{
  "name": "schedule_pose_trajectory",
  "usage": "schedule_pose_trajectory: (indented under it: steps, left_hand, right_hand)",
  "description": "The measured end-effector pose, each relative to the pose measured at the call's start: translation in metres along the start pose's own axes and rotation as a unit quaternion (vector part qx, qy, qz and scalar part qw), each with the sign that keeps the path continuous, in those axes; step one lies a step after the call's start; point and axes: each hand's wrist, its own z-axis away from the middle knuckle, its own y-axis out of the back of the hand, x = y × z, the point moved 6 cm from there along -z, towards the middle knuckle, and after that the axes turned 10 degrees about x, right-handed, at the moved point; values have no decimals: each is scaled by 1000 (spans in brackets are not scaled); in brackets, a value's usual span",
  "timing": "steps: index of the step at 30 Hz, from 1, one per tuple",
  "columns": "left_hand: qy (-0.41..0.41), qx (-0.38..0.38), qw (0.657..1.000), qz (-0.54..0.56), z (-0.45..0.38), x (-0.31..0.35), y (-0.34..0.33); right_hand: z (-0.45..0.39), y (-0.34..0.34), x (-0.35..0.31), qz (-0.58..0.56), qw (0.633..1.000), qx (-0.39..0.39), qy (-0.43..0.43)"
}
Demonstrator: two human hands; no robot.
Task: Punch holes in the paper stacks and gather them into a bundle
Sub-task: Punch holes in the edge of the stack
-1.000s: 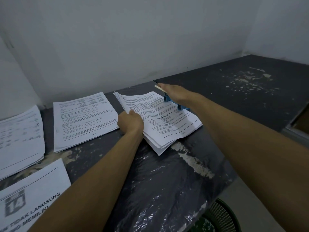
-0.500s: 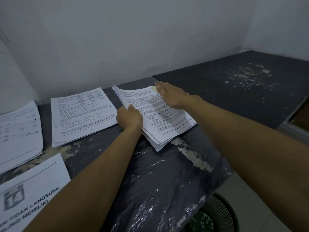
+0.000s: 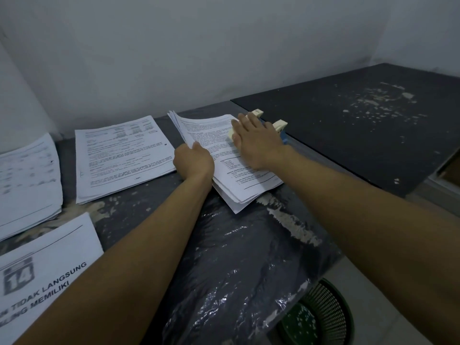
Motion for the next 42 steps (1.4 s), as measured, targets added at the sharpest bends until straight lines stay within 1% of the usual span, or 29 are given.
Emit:
schedule_pose_trajectory:
  steps: [4, 7, 10, 12, 15, 19, 22, 26, 31, 34, 39, 42]
  left_hand:
    - [4, -1, 1000, -6, 0, 1, 2]
    - [-3, 1, 1000, -15, 1, 2, 0]
    - [-10, 8, 1000, -22, 1, 2, 1]
    - [-13, 8, 1000, -20, 1, 2, 1]
    - [-17, 5, 1000, -12, 1, 1, 2]
    - [-24, 6, 1000, -15, 1, 1, 1]
    - [-30, 7, 999, -9, 1, 1, 1]
    - [-32, 13, 999, 9, 3, 0, 3]
    - [0, 26, 999, 26, 3, -4, 8]
    - [9, 17, 999, 37, 4, -3, 9]
    - [12, 10, 999, 32, 4, -4, 14]
    - [14, 7, 999, 40, 3, -6, 26]
  right_hand:
    - [-1, 0, -2, 1, 1000, -5, -3]
    - [-4, 5, 0, -34, 999, -13, -15]
    - [-10, 20, 5, -141, 989, -10, -42]
    - [-14, 32, 10, -235, 969, -23, -76]
    - [-16, 41, 17, -303, 946, -24, -118]
    - [-21, 41, 27, -344, 925, 25, -158]
    - [-22, 46, 32, -367, 910, 39, -188]
    - [-23, 42, 33, -375, 906, 31, -194]
    - [-25, 41, 34, -387, 904, 16, -181]
    - [-25, 41, 33, -419, 889, 1, -183]
    - [-24, 42, 33, -454, 864, -11, -218]
    - [-23, 47, 30, -452, 862, -15, -229]
